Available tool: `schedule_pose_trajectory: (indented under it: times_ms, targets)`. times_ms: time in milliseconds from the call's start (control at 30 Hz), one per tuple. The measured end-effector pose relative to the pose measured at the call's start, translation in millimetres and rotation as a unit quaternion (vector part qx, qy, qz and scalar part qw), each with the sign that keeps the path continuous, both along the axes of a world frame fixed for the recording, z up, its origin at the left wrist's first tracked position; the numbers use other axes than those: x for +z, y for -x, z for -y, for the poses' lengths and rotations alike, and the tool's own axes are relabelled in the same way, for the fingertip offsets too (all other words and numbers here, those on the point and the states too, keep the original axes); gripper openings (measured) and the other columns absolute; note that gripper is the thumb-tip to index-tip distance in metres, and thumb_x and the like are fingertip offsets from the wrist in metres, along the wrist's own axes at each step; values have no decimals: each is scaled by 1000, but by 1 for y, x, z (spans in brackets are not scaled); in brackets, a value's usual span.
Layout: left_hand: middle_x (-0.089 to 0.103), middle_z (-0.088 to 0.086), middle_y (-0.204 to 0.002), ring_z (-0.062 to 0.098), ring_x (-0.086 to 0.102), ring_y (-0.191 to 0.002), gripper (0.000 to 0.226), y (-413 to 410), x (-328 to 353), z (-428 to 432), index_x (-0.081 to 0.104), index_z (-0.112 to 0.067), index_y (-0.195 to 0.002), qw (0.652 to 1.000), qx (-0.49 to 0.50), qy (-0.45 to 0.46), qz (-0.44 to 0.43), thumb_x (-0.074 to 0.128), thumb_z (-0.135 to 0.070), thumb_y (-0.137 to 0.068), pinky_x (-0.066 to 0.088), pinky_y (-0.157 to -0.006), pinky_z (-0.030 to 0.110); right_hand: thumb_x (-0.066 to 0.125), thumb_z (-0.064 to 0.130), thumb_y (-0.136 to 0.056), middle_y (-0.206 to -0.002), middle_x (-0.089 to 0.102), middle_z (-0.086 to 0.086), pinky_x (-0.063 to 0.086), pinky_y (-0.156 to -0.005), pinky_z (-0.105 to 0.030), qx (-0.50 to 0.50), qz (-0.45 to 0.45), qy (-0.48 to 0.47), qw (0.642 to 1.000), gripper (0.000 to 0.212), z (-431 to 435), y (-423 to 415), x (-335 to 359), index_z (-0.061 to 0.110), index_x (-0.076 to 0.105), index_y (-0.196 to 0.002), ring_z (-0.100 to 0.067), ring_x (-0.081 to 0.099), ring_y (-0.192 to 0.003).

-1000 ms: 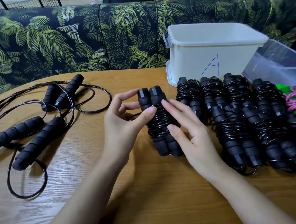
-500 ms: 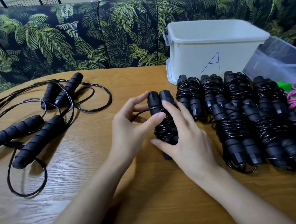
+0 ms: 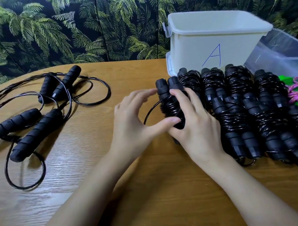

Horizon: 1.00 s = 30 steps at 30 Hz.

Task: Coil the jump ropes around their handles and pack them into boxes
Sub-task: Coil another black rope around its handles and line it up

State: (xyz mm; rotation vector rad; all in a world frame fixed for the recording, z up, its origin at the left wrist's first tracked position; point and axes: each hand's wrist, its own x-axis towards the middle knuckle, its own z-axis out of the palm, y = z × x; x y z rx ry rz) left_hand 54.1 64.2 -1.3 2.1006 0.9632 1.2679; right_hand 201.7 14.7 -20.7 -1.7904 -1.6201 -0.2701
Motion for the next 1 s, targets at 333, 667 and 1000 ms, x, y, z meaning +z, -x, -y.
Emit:
schedule_pose_trajectory:
  times_ms: [333, 667, 1000]
  targets:
    - [71, -22, -73, -9, 63, -70, 11, 3, -1, -7, 77, -24, -86, 992, 14, 104, 65, 78, -32, -78, 41, -71, 7, 86, 43, -68, -147, 47, 8, 56, -73, -39, 9, -50, 37, 998, 79, 1, -5, 3, 37, 44, -135, -25, 66, -107]
    - [75, 2, -109, 12, 71, -99, 54, 12, -7, -25, 61, -17, -125, 947, -107, 260, 156, 75, -22, -73, 54, -81, 24, 88, 43, -59, -116, 61, 23, 43, -79, -11, 101, -214, 27, 971, 75, 8, 0, 8, 38, 49, -123, 0, 57, -99]
    - [77, -4, -97, 8, 71, -94, 48, 6, 1, -18, 63, -20, -119, 925, -121, 267, 240, 72, -10, -73, 54, -79, 18, 87, 37, -70, -149, 38, 13, 31, -106, -8, 168, -266, 36, 949, 85, 11, 2, 3, 40, 42, -143, 9, 34, -134]
